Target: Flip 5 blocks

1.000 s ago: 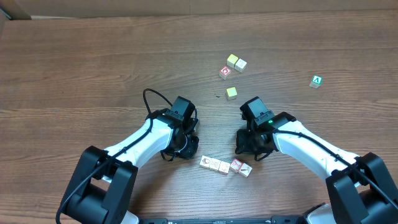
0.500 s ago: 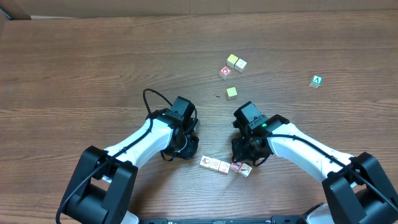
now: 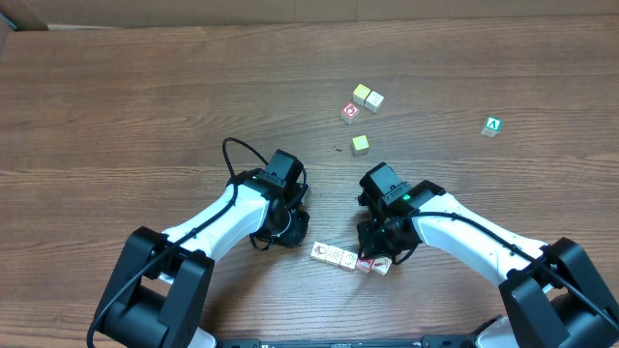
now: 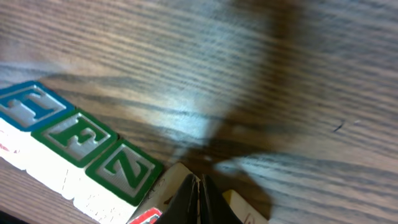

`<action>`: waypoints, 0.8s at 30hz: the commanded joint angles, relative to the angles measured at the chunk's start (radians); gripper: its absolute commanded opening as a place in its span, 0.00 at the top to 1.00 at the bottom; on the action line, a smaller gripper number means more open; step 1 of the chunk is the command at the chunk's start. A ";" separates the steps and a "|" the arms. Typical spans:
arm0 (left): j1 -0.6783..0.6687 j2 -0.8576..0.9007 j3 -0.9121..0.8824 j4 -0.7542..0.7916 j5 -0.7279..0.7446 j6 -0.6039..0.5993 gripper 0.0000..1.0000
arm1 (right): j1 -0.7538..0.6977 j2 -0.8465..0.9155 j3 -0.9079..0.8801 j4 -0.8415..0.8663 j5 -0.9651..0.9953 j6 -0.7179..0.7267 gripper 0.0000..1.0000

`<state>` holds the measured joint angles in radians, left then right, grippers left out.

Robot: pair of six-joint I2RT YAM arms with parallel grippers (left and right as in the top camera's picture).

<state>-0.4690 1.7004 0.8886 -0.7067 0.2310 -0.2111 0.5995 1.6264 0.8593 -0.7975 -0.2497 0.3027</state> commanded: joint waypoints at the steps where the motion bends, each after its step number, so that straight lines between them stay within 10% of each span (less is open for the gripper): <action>1: 0.005 0.013 -0.002 -0.003 -0.013 -0.018 0.87 | 0.011 0.005 0.021 0.002 -0.014 0.012 0.94; 24: 0.005 0.013 -0.002 -0.003 -0.013 -0.018 0.87 | 0.018 0.005 0.021 0.025 -0.022 -0.014 0.94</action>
<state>-0.4690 1.7004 0.8886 -0.7067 0.2306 -0.2111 0.6113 1.6264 0.8593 -0.7803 -0.2626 0.3038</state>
